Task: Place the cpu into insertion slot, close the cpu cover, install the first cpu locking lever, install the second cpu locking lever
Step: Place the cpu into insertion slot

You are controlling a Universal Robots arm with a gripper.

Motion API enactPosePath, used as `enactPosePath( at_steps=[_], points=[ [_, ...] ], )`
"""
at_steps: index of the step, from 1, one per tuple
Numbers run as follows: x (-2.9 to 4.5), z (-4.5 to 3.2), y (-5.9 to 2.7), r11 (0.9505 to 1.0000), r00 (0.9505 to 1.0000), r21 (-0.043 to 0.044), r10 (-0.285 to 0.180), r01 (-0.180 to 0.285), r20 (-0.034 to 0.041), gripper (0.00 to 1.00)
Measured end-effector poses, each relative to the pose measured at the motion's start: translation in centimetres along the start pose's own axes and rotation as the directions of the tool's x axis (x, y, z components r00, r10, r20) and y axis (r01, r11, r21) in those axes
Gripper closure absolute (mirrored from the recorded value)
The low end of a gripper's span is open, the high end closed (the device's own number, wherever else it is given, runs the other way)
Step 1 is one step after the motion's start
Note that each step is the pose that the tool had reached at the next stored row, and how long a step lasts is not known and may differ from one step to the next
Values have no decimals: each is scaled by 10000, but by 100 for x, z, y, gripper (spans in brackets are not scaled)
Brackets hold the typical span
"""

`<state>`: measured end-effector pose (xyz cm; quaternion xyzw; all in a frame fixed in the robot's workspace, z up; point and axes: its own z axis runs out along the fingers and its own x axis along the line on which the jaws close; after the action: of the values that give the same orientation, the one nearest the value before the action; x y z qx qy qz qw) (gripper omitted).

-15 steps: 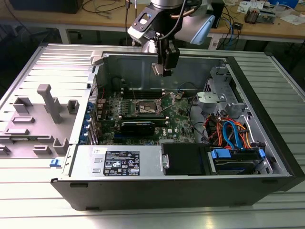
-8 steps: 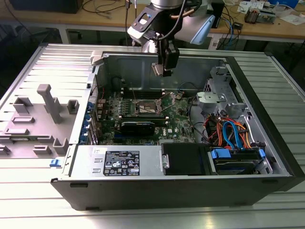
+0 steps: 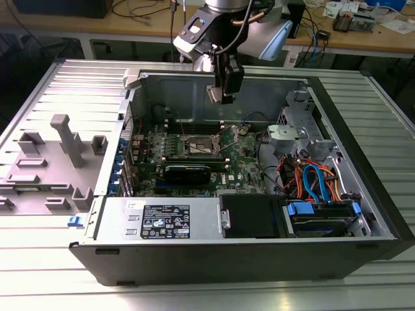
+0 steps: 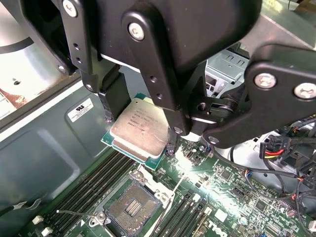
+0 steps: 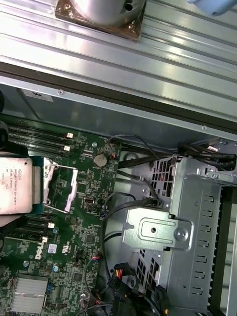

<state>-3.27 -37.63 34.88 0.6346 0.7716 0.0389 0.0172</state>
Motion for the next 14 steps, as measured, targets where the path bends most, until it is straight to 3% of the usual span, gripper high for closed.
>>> enactPosePath(
  at_steps=[2, 3, 5, 12, 14],
  points=[
    [0, 0, 0, 10000, 10000, 0, 16, -16, 2, 45],
    [0, 8, -1, 9976, 9976, -18, 693, -693, 57, 45],
    [-30, 50, -10, 9928, 9927, -31, 1198, -1198, 109, 45],
    [-30, 54, -10, 9918, 9917, -35, 1278, -1278, 113, 45],
    [-32, 81, -12, 9857, 9856, -29, 1686, -1686, 143, 45]
  ],
)
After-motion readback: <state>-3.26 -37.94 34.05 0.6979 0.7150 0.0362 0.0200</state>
